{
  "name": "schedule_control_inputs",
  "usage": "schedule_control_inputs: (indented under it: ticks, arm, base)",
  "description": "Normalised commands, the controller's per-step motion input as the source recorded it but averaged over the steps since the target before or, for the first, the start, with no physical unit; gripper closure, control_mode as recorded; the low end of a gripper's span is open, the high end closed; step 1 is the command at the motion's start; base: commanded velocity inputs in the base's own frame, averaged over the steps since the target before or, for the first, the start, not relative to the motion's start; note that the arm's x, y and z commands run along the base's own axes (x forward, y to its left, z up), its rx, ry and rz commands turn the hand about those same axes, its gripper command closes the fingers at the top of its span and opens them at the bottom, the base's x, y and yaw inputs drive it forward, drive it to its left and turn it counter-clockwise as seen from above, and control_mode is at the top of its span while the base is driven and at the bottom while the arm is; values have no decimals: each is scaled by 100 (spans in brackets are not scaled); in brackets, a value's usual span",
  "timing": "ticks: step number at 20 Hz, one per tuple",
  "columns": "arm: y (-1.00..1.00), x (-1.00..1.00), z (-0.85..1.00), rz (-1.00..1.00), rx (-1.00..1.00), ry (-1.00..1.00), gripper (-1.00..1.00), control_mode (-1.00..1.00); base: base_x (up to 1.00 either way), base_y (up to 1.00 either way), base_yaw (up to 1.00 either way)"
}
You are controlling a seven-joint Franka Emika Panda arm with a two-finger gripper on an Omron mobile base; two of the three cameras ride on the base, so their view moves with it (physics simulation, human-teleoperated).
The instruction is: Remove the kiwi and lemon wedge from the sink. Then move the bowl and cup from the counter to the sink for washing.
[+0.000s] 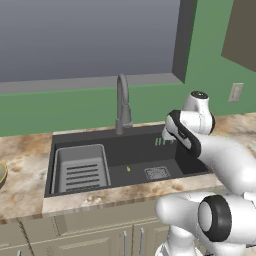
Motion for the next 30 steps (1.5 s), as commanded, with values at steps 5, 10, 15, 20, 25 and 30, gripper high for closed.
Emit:
schedule_control_inputs:
  ticks: [5, 10, 15, 20, 25, 30]
  arm:
    - [12, 3, -13, 21, 12, 0, -100, -100]
    - [16, 3, -15, 18, 13, 1, -100, -100]
    - [21, 10, -15, 11, 7, 1, -100, -100]
    - [22, 15, -14, 3, 1, 1, -100, -100]
    - [18, 18, -16, 0, 0, 4, -100, -100]
    - [13, 15, -20, 0, 1, 4, -100, -100]
  base:
    - [0, 0, 0]
    - [0, 0, 0]
    - [0, 0, 0]
    - [0, 0, 0]
    - [0, 0, 0]
    - [0, 0, 0]
